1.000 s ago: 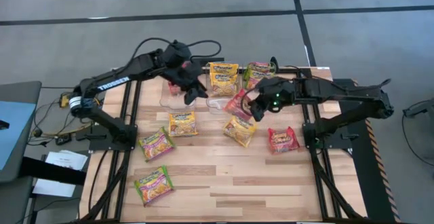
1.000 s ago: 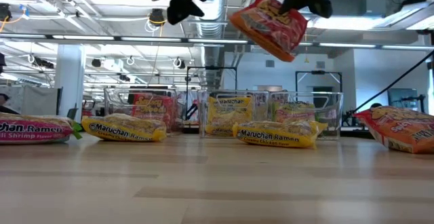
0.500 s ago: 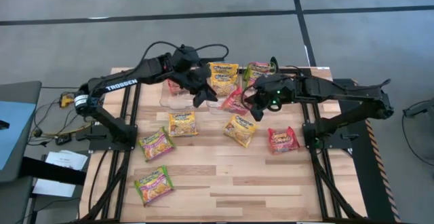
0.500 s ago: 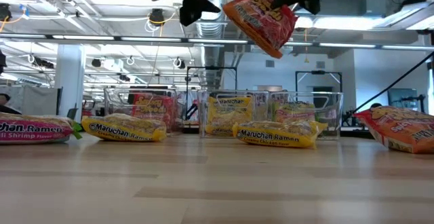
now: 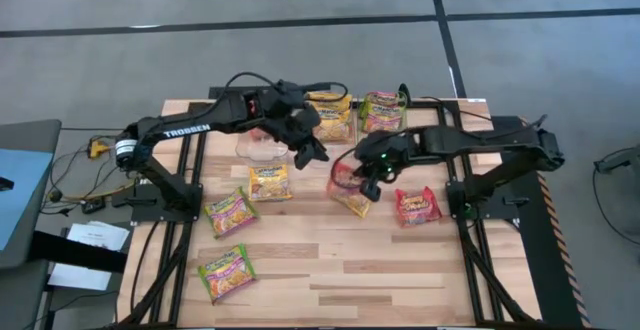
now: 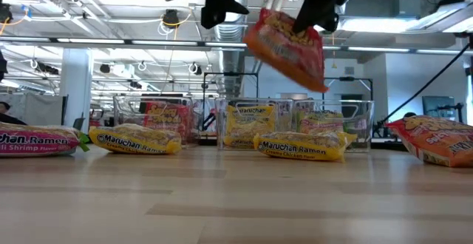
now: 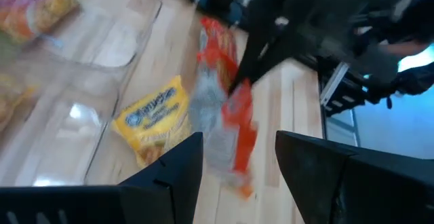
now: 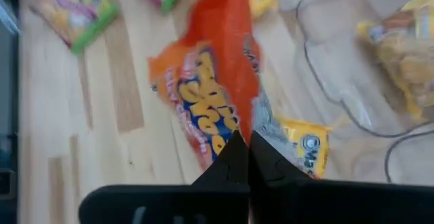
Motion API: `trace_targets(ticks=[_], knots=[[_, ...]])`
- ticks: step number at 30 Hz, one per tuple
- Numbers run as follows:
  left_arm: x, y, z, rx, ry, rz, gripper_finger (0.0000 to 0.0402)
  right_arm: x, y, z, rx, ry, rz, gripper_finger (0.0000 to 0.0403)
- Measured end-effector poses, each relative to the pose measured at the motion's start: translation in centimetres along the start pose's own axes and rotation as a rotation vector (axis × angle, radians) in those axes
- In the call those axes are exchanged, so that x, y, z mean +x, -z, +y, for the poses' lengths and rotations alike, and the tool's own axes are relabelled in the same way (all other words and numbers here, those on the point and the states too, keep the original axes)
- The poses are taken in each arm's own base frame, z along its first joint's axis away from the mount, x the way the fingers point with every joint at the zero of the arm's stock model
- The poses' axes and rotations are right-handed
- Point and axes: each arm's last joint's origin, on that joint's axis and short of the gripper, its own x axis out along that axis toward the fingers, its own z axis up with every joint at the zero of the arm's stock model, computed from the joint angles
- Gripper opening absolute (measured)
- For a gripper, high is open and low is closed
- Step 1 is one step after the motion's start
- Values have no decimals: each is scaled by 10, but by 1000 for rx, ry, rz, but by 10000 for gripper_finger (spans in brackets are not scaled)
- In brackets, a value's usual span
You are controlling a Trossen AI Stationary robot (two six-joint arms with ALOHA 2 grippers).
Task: Sort Maruchan noodles
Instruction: Put the orange noodle pack into the left transparent bin
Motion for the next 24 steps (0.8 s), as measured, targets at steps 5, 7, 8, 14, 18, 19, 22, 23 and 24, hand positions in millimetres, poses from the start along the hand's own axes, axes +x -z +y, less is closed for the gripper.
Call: trace_targets(ticks=[5,7,8,14,18,19,22,23,24], knots=[[8,3,-4,7,12,15,172,24,6,12,-51,-23,74,1],[9,4,-3,-2,10,33,172,32,8,16,-62,-35,102,1],[9,5,-3,-3,11,32,172,35,9,18,-66,-42,113,1],[9,5,-4,0,12,30,172,40,1,26,-92,-56,110,1],[9,5,-4,4,8,37,172,30,-10,25,-85,-43,64,1],[9,5,-4,7,7,38,172,26,-11,24,-81,-31,65,1],[9,6,-4,13,5,46,172,16,-21,20,-67,-22,42,1],[9,6,-4,15,6,45,172,13,-23,18,-61,-14,46,1],[9,6,-4,16,8,46,172,11,-25,16,-57,-6,50,1]])
